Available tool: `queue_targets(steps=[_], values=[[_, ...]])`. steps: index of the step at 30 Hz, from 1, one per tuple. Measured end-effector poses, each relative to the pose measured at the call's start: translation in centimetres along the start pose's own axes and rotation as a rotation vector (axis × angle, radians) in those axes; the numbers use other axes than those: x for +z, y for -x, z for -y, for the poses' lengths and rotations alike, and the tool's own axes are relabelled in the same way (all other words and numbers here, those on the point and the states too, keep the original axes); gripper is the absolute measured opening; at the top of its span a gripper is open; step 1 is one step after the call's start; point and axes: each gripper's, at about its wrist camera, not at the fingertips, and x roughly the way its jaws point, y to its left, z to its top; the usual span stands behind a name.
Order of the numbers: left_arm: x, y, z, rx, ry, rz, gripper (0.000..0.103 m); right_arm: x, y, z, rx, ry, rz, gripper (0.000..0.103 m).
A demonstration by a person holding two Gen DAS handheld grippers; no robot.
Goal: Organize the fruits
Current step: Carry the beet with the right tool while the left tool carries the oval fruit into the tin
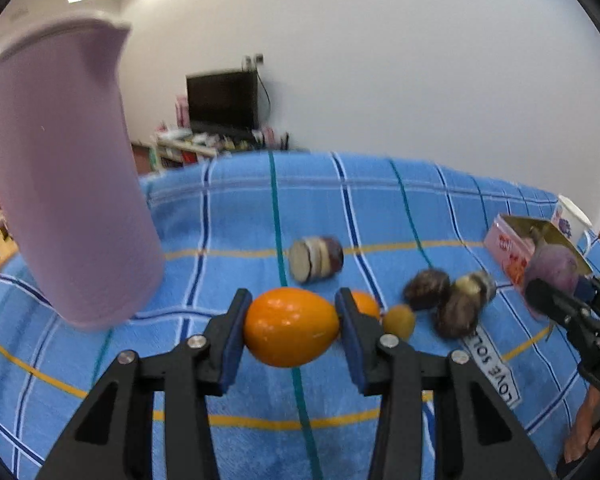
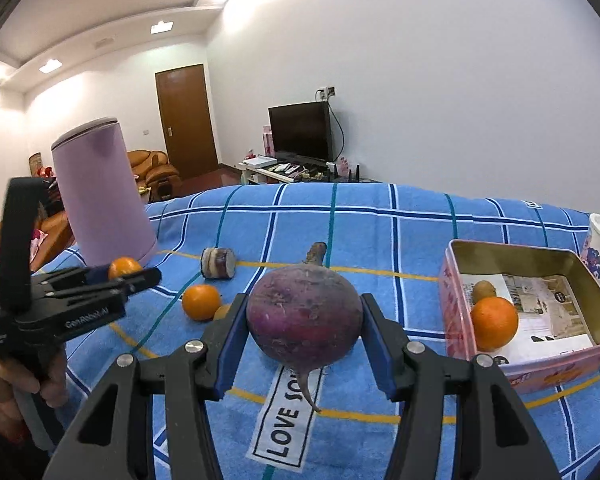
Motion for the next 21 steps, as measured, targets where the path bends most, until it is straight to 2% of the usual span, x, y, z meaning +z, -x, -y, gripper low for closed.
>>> queue_targets(steps=[4, 9, 11, 21], values=[[0.4, 1.0, 0.4, -0.006, 0.015, 0.068, 0.045, 0.2, 0.4, 0.3, -0.010, 0.025, 0.033, 0.056], [0.5, 1.9, 1.1, -0.103, 0.024, 0.126, 0.045, 0.4, 0.7, 1.2, -0.008, 0.004, 0.042, 0.056], [0.5, 2.1, 1.5, -0.120, 0.023, 0.140, 0.045, 0.3, 0.9, 1.5, -0.016, 0.012, 0.046, 0.056], [-0.6, 0.9, 5.1, -0.042, -0.018, 0.073, 0.045, -0.2, 2.5, 4.3, -0.056, 0.032, 0.055, 0.056]])
